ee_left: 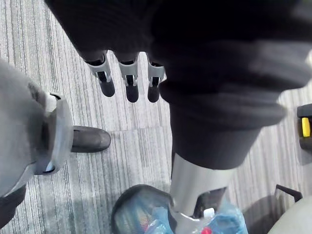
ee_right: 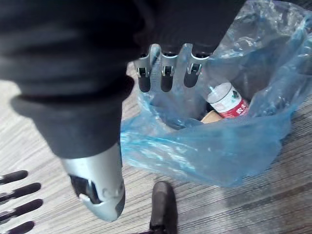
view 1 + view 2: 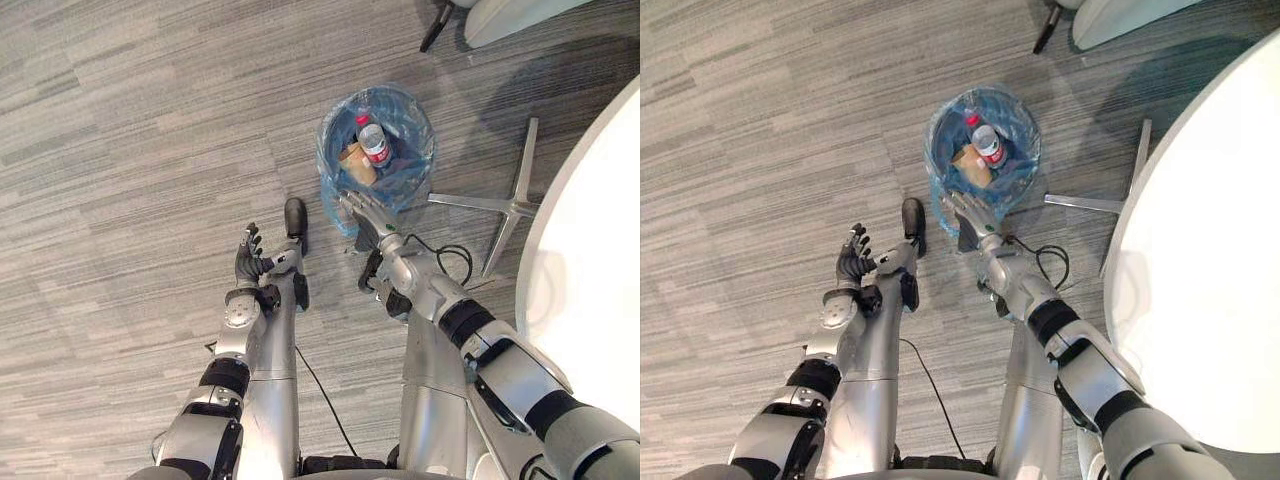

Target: Gather rubbish on tea table into small bin, then transfer packed bag to large trash can.

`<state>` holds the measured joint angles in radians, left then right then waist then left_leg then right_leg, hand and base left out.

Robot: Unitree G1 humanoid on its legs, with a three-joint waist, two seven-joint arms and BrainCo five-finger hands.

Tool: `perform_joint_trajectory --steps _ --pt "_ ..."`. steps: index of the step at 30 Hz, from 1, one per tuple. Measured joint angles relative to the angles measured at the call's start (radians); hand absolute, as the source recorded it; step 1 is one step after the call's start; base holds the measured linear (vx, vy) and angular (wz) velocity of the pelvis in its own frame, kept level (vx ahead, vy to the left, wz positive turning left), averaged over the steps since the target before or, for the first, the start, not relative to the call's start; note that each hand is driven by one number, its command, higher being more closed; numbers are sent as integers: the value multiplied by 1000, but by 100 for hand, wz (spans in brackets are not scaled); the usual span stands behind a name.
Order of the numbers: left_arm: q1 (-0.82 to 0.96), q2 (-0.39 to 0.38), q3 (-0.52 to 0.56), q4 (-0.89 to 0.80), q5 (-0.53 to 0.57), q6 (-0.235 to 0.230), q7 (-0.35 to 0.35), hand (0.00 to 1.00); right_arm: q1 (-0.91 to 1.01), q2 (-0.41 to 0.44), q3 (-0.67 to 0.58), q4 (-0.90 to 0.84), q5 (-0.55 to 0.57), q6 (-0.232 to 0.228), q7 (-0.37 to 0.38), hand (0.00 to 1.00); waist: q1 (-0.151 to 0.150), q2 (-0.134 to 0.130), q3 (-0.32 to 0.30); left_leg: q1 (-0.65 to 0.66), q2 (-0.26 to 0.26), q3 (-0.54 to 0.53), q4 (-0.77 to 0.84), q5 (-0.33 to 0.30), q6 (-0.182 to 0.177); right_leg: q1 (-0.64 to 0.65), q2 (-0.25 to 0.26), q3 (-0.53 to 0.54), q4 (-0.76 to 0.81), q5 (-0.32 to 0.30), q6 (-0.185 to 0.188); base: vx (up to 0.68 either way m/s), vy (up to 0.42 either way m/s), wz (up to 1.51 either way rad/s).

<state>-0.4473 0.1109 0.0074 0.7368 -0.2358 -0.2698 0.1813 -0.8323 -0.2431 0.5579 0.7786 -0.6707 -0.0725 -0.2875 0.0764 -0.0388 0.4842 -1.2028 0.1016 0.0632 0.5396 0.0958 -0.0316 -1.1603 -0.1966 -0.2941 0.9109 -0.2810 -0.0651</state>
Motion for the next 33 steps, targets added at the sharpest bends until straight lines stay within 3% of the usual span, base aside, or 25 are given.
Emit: perform_joint_trajectory --steps 4,11,12,17,20,33 --pt "-1 0 1 -21 -23 -12 2 0 -48 -4 -75 74 4 29 -36 0 13 1 -1 -41 -4 -6 1 -3 0 -46 -9 -6 19 -7 -1 -47 -29 9" --pt "-1 15 4 -33 -56 -17 17 0 -97 -16 -95 151 29 59 -43 0 28 1 -1 -105 -14 -9 3 -2 1 -115 -24 -15 47 -18 -12 -46 -25 11" --pt "-1 14 3 -41 -68 -12 16 0 -101 -22 -102 156 35 61 -44 100 34 2 -1 -116 -15 -8 4 6 2 -126 -27 -16 53 -19 -16 -47 -33 13" --pt "-1 9 -6 -63 -77 -12 16 0 -124 -41 -116 192 54 77 -44 100 46 3 -1 -131 -27 -24 10 18 7 -138 -43 -24 77 -37 -14 -46 -28 13" --pt "-1 -1 -7 -59 -76 -11 15 0 -128 -62 -116 192 75 77 -43 100 48 25 -15 -148 -32 -34 22 14 3 -139 -50 -41 84 -44 -18 -48 -3 12" --pt "-1 -3 -13 -60 -75 -10 16 0 -102 -66 -123 124 157 67 -45 100 48 27 -16 -144 -27 -33 39 17 5 -138 -48 -37 101 -44 -20 -72 -1 -1"
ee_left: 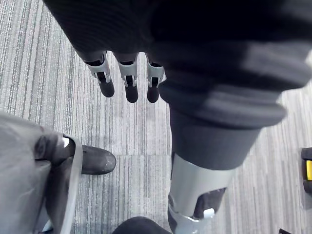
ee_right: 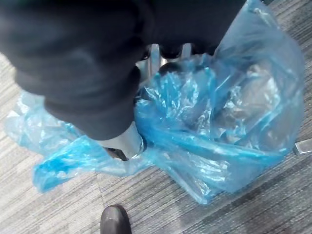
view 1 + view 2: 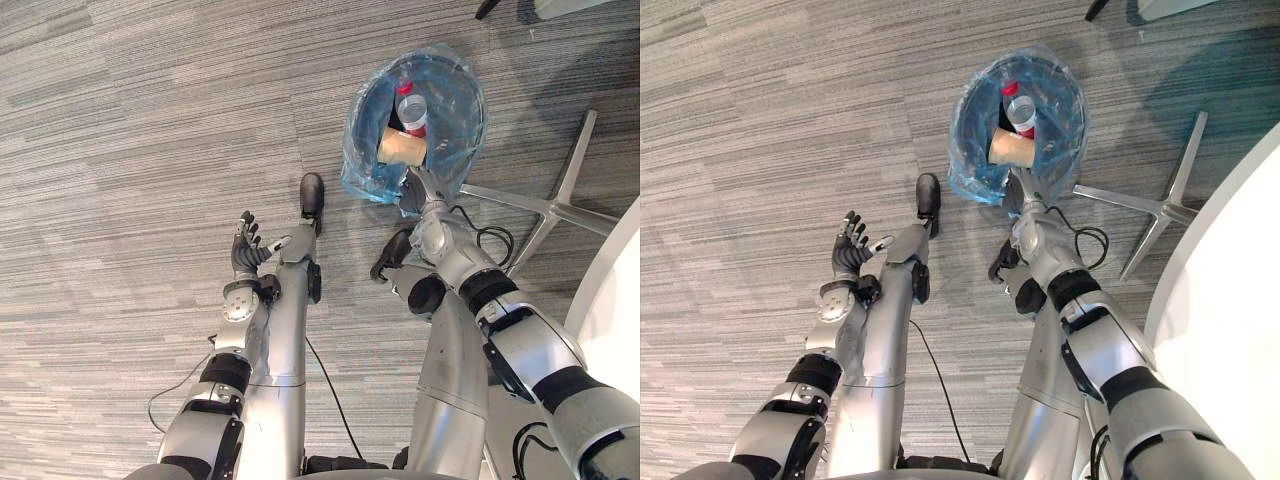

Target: Gather rubbish on tea table into small bin, then transfer packed bag to large trash can.

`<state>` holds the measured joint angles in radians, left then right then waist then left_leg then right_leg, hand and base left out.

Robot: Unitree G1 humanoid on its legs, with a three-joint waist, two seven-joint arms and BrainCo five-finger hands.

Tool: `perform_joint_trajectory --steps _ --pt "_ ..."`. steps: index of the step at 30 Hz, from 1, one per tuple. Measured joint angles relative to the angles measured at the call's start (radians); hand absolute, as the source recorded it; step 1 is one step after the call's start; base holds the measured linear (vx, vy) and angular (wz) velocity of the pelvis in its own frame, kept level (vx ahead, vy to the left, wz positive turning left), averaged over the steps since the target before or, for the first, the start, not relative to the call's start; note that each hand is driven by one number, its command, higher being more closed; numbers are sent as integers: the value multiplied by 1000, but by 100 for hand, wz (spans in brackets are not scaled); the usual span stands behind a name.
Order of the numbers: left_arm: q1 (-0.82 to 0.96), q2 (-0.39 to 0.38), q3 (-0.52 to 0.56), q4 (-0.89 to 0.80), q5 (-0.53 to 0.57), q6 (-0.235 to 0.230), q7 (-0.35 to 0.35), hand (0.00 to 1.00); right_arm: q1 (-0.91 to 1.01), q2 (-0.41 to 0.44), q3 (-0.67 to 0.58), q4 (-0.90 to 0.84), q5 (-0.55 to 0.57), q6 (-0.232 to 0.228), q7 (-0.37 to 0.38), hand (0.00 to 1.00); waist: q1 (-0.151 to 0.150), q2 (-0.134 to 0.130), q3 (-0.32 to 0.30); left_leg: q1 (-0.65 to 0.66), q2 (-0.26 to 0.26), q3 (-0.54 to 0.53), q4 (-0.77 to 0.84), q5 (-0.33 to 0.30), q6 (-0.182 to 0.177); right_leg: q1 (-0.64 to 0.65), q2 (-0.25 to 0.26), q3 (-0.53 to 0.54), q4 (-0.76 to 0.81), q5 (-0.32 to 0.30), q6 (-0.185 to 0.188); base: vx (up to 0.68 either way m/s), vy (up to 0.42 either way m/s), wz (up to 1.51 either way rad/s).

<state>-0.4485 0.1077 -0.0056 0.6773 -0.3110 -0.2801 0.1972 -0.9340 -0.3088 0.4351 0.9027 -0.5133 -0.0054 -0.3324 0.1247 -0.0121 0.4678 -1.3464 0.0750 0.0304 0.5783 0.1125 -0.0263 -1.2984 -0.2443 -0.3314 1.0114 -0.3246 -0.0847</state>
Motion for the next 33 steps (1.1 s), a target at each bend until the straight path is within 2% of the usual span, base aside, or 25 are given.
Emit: perform_joint_trajectory --steps 12,18,21,26,27,29,30,33 --pt "51 -8 20 -3 12 42 -2 0 202 84 -130 -291 146 -26 -17 100 -6 -1 -1 130 32 10 8 -2 -5 131 29 3 -14 1 -1 -86 -13 -9" --pt "145 -26 5 -17 34 61 -22 0 395 145 -149 -475 240 -40 -11 100 -31 -2 -1 342 45 57 -93 0 -7 326 43 1 -103 10 14 -53 -28 -5" --pt "189 -26 -6 -26 48 70 -23 0 495 150 -142 -594 250 -70 11 100 -34 -3 -2 463 48 69 -149 2 -10 445 61 2 -175 24 26 58 -13 -13" --pt "258 -26 -7 -18 71 80 -24 0 653 191 -134 -739 280 -102 54 100 -44 -34 -19 663 47 94 -238 10 -11 639 71 10 -279 41 34 127 -5 -10" --pt "292 -24 -12 -14 88 80 -25 0 697 203 -112 -772 297 -106 70 100 -55 -53 -38 723 45 106 -268 10 -11 695 77 17 -315 46 41 155 -10 -17" --pt "312 -23 -22 -2 90 81 -25 0 736 212 -102 -795 314 -113 85 100 -56 -66 -63 763 46 114 -293 10 -12 731 87 27 -347 51 49 159 -4 -21" --pt "357 -26 -56 7 113 88 -46 0 835 226 -104 -838 347 -127 123 100 -56 -72 -137 857 43 126 -381 11 -16 817 105 28 -433 66 66 242 -4 -20" --pt "397 -24 -90 39 137 87 -64 0 907 229 -108 -850 368 -147 161 100 -58 -69 -201 949 25 135 -475 25 -25 883 104 33 -486 70 70 172 -6 -8"
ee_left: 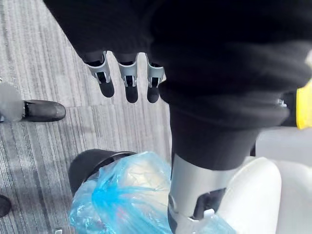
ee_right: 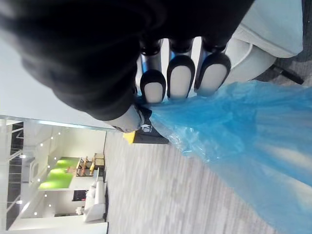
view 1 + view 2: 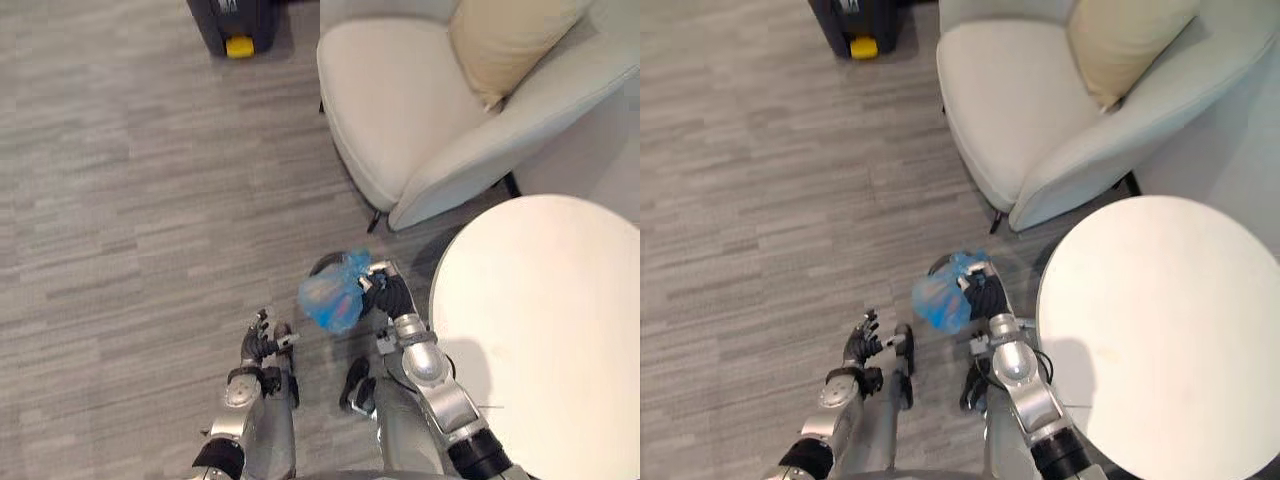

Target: Gather rubbish on tea table into small bin, then transfer packed bag to large trash can.

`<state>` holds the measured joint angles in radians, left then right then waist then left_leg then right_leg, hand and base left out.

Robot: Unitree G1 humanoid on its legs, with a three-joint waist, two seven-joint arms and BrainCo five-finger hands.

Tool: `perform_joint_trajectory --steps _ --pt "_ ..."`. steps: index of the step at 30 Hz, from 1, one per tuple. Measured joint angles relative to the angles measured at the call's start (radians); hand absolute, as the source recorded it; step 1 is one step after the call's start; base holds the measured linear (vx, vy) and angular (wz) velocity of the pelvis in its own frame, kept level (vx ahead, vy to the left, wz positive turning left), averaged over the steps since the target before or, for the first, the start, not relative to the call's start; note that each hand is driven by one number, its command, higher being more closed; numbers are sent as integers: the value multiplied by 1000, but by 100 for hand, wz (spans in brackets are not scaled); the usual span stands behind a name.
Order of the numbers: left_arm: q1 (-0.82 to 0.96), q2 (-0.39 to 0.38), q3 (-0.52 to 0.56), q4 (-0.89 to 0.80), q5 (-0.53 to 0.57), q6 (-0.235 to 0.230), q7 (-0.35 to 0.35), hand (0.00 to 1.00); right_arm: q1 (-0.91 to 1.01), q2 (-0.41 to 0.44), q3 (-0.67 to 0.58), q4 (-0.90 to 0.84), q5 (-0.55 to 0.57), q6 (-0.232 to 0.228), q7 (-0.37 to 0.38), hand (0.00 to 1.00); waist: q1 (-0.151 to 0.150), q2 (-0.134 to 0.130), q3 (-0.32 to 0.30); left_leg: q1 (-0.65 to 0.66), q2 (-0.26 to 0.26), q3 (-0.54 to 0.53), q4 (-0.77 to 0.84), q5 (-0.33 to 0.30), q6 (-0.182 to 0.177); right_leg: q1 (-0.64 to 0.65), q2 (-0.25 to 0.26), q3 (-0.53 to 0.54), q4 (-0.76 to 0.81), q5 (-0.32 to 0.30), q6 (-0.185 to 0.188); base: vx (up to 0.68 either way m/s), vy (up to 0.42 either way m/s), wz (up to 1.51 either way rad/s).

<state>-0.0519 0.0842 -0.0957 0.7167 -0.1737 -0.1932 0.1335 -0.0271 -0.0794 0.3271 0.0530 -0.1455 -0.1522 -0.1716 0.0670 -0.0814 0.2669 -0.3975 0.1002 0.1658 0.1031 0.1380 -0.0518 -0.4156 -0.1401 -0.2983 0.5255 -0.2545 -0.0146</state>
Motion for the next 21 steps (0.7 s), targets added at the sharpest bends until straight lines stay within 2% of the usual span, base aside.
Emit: perform_joint_trajectory --steps 3,5,10,16,21 --pt "19 7 -20 6 10 1 -1 0 20 0 -14 1 7 0 5 100 0 4 -33 39 -4 -3 -60 23 0 30 11 -2 -45 9 6 128 -14 -2" --pt "56 14 -21 5 31 1 -9 0 50 -1 -29 5 61 1 59 100 -1 21 -52 126 -4 -5 -133 46 -1 127 39 -8 -142 39 16 176 14 -7" --pt "99 29 -22 -8 32 -1 -25 0 61 -7 -59 12 109 -1 93 100 -4 57 -120 199 -10 -23 -176 46 -2 240 59 -12 -272 80 36 143 37 -2" --pt "192 81 -23 -223 41 -11 -47 0 59 -18 -55 13 201 -6 156 100 0 66 -157 264 -17 -30 -195 46 -2 330 69 -9 -353 113 41 17 11 -2" --pt "252 90 -25 -421 37 -23 -68 0 54 -78 -35 12 287 -18 194 100 2 75 -165 284 -13 -58 -197 34 -14 344 72 -1 -353 113 44 -80 20 -2"
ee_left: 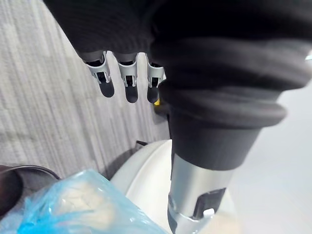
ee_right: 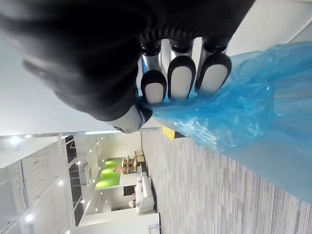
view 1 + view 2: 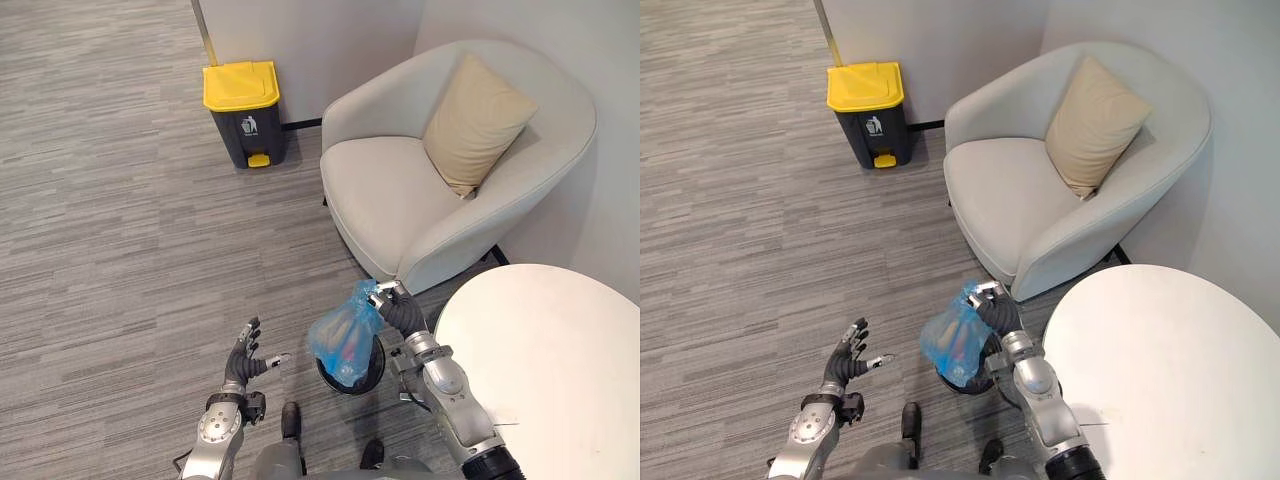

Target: Gather rubbish on tea table into small bin, then transfer packed bag to large trash can.

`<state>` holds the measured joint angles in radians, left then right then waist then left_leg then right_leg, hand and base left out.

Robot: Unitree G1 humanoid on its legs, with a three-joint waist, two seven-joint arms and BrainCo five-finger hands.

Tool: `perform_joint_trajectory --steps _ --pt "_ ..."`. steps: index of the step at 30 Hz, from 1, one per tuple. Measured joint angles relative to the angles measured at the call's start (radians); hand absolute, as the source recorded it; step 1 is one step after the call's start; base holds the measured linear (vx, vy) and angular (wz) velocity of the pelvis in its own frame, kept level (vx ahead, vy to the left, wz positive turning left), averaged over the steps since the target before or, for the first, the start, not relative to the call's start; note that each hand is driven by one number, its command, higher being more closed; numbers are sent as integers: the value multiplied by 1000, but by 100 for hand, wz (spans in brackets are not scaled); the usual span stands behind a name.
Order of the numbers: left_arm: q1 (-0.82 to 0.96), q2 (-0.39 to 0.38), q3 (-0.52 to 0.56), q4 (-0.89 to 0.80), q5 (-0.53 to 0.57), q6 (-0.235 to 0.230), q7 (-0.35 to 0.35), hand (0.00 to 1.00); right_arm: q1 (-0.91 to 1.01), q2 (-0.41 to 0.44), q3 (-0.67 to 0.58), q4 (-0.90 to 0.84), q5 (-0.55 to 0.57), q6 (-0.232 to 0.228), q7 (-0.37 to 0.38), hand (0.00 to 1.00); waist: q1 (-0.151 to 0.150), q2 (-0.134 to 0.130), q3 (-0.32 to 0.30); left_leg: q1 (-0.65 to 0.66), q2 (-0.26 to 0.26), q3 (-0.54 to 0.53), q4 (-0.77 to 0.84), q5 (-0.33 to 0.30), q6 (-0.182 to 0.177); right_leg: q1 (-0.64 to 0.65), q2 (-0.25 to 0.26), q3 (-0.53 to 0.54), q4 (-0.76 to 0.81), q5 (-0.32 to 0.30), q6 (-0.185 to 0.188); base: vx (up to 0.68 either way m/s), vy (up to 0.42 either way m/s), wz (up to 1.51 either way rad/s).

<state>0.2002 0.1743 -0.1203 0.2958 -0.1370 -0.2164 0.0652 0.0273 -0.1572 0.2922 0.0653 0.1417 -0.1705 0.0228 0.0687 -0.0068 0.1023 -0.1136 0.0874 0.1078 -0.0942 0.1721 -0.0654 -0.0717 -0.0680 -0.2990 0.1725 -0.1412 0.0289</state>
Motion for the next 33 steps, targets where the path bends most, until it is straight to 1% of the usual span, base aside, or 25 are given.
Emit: perform_joint_trajectory --steps 3,6,8,12,15,17,20,23,27,29,33 --pt "6 19 -18 -66 0 -8 1 0 0 -29 4 -7 24 0 11 100 0 12 -15 9 1 -5 -2 -6 -2 3 1 4 1 0 3 -92 19 -2" --pt "5 52 -50 -142 5 -31 1 0 -7 -64 41 -26 60 -3 36 100 -2 24 -46 11 5 -6 -7 -6 -2 5 3 9 0 2 4 -28 -10 -4" --pt "-13 73 -77 -171 36 -45 2 0 -32 -87 70 -41 86 -3 50 100 -3 29 -54 21 4 -6 -4 -4 1 17 5 11 2 7 -3 10 -7 -2" --pt "-65 103 -118 -178 117 -55 3 0 -93 -92 79 -46 103 -5 66 100 -3 28 -61 22 12 -4 -2 -2 3 16 16 18 3 11 -10 6 -23 -6" --pt "-96 116 -149 -178 189 -55 3 0 -145 -110 117 -46 104 -9 71 100 -4 28 -61 26 17 -3 -1 -1 3 16 22 24 6 13 -13 5 -31 -6" --pt "-111 116 -162 -178 212 -55 3 0 -158 -110 123 -46 106 -9 72 100 -4 28 -61 29 18 -2 -1 -1 3 17 24 26 7 13 -14 2 -23 -6" --pt "-126 118 -178 -177 235 -53 2 0 -195 -113 157 -46 146 -8 84 100 -4 27 -62 41 19 4 -1 -1 3 21 30 39 10 14 -15 -3 -16 -9" --pt "-141 117 -192 -176 270 -51 1 0 -199 -107 159 -44 171 -7 90 100 -3 20 -66 51 19 7 -2 -1 3 28 31 44 13 14 -15 -14 -4 -5" --pt "-141 116 -192 -116 359 -22 6 0 -200 -99 171 -43 210 -6 92 100 -4 -6 -84 57 29 11 -8 -2 3 33 34 54 -1 18 -21 -43 0 -8" --pt "-141 113 -193 -96 376 -16 6 0 -200 -95 185 -43 224 -6 104 100 -4 -10 -87 59 31 13 -8 -1 2 33 37 56 -2 20 -23 -9 -20 -5" --pt "-141 99 -193 -89 387 -6 6 0 -200 -80 190 -49 257 -5 125 100 -2 -11 -87 59 35 14 -8 0 1 34 42 57 -5 24 -28 0 -4 -1"
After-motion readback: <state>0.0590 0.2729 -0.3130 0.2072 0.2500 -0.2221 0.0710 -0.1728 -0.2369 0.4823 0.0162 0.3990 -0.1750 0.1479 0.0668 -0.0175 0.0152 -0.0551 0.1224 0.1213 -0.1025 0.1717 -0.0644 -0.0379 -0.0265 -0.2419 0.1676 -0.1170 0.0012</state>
